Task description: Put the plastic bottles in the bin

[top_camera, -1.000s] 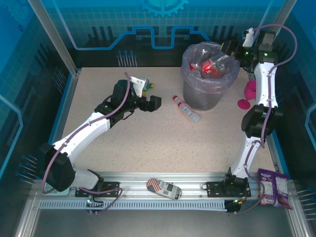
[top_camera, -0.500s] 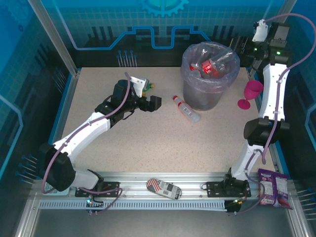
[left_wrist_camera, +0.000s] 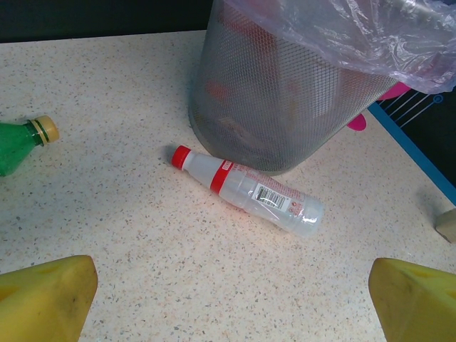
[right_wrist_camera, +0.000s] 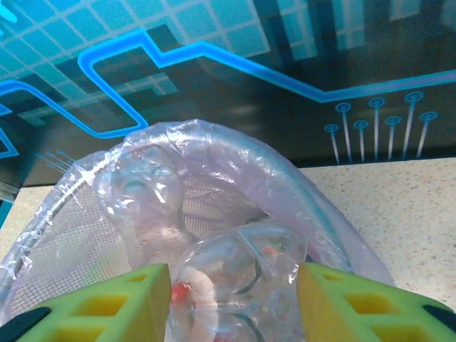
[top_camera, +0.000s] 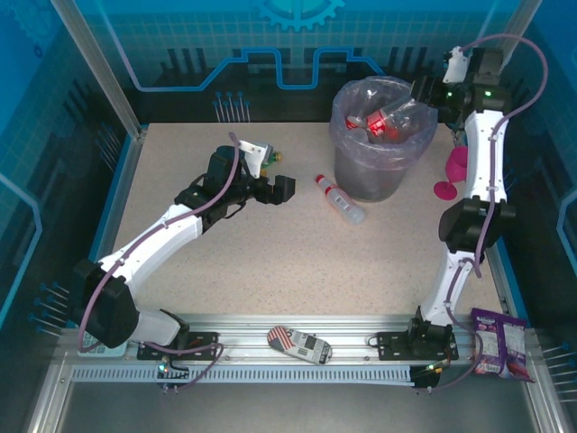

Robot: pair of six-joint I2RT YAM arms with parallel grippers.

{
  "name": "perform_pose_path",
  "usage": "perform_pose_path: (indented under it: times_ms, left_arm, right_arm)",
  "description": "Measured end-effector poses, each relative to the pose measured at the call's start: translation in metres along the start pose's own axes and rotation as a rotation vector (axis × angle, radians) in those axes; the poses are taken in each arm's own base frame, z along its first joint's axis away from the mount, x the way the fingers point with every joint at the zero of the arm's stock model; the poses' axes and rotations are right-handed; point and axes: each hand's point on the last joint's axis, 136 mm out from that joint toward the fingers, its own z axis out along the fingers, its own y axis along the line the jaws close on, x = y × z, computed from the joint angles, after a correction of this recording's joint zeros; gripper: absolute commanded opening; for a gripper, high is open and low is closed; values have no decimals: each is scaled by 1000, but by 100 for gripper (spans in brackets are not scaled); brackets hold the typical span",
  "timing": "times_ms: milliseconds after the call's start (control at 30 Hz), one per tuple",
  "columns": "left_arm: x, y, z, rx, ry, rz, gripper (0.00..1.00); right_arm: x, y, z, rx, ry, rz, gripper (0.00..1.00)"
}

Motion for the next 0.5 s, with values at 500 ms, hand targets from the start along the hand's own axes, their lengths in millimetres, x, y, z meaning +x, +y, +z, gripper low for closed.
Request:
perform_pose_path:
  times_ms: [500]
  left_arm:
    - [1, 1, 0, -2, 6, -1, 99]
  right_arm:
    - [26, 23, 10, -30, 18, -53, 60]
